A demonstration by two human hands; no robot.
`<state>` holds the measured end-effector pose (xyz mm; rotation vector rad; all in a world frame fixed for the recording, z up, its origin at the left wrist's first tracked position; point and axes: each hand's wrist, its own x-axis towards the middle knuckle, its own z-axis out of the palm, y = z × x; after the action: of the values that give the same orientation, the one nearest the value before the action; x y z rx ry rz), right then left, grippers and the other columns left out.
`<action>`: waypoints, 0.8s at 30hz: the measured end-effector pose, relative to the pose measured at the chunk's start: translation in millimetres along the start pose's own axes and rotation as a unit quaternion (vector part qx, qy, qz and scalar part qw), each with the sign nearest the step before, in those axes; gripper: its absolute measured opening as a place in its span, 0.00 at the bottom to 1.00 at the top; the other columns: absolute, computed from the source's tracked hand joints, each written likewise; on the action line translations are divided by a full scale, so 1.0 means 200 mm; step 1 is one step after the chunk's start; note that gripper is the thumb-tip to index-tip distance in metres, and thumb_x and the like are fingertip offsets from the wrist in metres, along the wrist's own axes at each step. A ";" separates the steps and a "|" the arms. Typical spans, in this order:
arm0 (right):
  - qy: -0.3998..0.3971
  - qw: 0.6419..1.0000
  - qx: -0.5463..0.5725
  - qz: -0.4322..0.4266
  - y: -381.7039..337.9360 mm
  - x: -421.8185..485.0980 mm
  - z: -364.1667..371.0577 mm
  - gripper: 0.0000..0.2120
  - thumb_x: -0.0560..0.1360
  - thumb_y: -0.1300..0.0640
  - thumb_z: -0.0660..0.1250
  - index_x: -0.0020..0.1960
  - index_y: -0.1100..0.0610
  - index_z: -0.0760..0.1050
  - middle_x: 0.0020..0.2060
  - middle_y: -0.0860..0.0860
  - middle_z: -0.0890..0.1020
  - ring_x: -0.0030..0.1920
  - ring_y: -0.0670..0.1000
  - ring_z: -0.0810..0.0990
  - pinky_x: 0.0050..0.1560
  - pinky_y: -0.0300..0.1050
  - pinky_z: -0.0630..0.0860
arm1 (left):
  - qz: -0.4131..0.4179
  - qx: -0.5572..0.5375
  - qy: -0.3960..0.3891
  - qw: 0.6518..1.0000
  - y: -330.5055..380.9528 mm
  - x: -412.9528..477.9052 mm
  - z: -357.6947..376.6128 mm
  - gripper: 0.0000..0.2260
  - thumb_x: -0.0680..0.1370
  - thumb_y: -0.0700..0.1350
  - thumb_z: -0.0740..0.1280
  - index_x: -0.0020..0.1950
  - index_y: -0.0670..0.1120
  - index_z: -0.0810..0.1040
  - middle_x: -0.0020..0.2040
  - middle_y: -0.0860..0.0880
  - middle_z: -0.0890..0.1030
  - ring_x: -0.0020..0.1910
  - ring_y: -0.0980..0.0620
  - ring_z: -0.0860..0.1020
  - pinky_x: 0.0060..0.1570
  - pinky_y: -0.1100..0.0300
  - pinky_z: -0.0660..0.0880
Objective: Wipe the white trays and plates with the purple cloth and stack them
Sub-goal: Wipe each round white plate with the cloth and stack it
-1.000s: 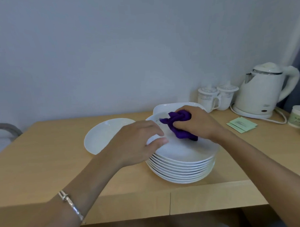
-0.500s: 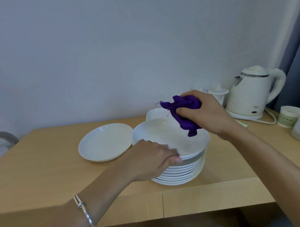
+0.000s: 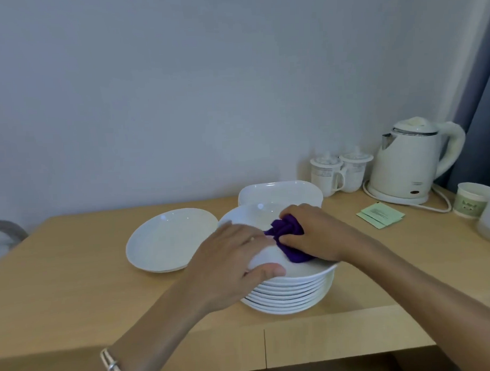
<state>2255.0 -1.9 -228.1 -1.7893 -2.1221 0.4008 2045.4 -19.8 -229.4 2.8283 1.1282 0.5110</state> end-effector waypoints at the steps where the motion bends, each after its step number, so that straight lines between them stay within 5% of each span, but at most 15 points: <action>1: 0.000 1.000 -0.007 0.005 0.01 0.03 0.01 0.21 0.74 0.45 0.66 0.65 0.48 0.67 0.58 0.49 0.73 0.57 0.50 0.71 0.57 0.46 0.70 | -0.035 -0.006 0.001 0.999 -0.01 0.00 0.00 0.41 0.68 0.76 0.45 0.74 0.56 0.64 0.70 0.60 0.64 0.67 0.62 0.57 0.64 0.66 0.57; 5: 0.035 0.998 -0.053 0.006 -0.02 0.19 0.06 0.25 0.76 0.43 0.64 0.68 0.54 0.66 0.65 0.52 0.69 0.67 0.53 0.64 0.67 0.49 0.64 | -0.118 -0.077 -0.011 0.990 0.01 0.00 0.04 0.42 0.74 0.67 0.58 0.77 0.53 0.36 0.76 0.61 0.38 0.71 0.66 0.38 0.74 0.58 0.43; 8: 0.037 0.998 -0.059 -0.004 -0.08 0.31 0.10 0.20 0.75 0.42 0.63 0.59 0.54 0.69 0.58 0.52 0.73 0.62 0.55 0.68 0.63 0.51 0.66 | -0.133 -0.137 0.024 0.981 0.01 0.01 0.08 0.47 0.72 0.65 0.64 0.73 0.56 0.30 0.74 0.63 0.37 0.72 0.67 0.39 0.75 0.57 0.46; 10: -0.002 0.998 0.009 -0.059 -0.15 0.31 0.10 0.13 0.74 0.43 0.65 0.50 0.51 0.70 0.47 0.48 0.76 0.53 0.53 0.74 0.54 0.46 0.69 | -0.132 -0.190 0.060 0.971 0.01 0.01 0.10 0.50 0.68 0.66 0.69 0.72 0.60 0.32 0.74 0.65 0.42 0.74 0.63 0.44 0.74 0.59 0.52; 12: -0.074 0.986 0.085 -0.121 -0.21 0.22 0.09 0.08 0.73 0.50 0.67 0.51 0.48 0.73 0.45 0.45 0.79 0.48 0.49 0.78 0.51 0.46 0.74 | -0.141 -0.216 0.090 0.962 -0.01 0.01 0.11 0.57 0.60 0.70 0.68 0.75 0.59 0.34 0.73 0.67 0.45 0.73 0.63 0.51 0.69 0.66 0.59; 15: -0.167 0.966 0.101 -0.167 -0.20 0.02 0.00 0.15 0.74 0.56 0.68 0.59 0.45 0.74 0.52 0.41 0.79 0.53 0.41 0.76 0.56 0.36 0.73 | -0.137 -0.230 0.096 0.959 -0.02 0.00 0.10 0.57 0.54 0.73 0.67 0.70 0.66 0.32 0.63 0.79 0.41 0.65 0.77 0.45 0.55 0.83 0.51; 18: -0.224 0.961 0.105 -0.123 -0.09 -0.07 -0.07 0.21 0.75 0.54 0.69 0.65 0.41 0.68 0.61 0.36 0.72 0.60 0.37 0.70 0.58 0.28 0.67 | -0.116 -0.247 0.097 0.957 -0.02 -0.01 0.08 0.46 0.52 0.75 0.69 0.61 0.70 0.47 0.57 0.81 0.48 0.58 0.85 0.48 0.49 0.87 0.54; 21: -0.173 0.963 0.090 -0.187 -0.16 0.03 0.01 0.21 0.75 0.51 0.68 0.66 0.44 0.68 0.65 0.43 0.70 0.66 0.42 0.67 0.65 0.38 0.66 | -0.136 -0.257 0.086 0.953 -0.04 -0.01 0.08 0.43 0.52 0.72 0.71 0.59 0.66 0.52 0.53 0.82 0.52 0.54 0.81 0.55 0.47 0.86 0.59; 24: -0.086 0.965 0.074 -0.236 -0.22 0.21 0.14 0.19 0.75 0.52 0.67 0.63 0.51 0.67 0.56 0.46 0.70 0.58 0.46 0.69 0.63 0.45 0.68 | -0.142 -0.256 0.078 0.953 -0.04 -0.01 0.09 0.46 0.55 0.66 0.73 0.65 0.68 0.48 0.60 0.75 0.57 0.61 0.75 0.59 0.52 0.78 0.66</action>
<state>2197.4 32.7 -230.9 -1.1510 -2.4668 0.5822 2044.9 -14.4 -247.7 2.1751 1.1893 0.8651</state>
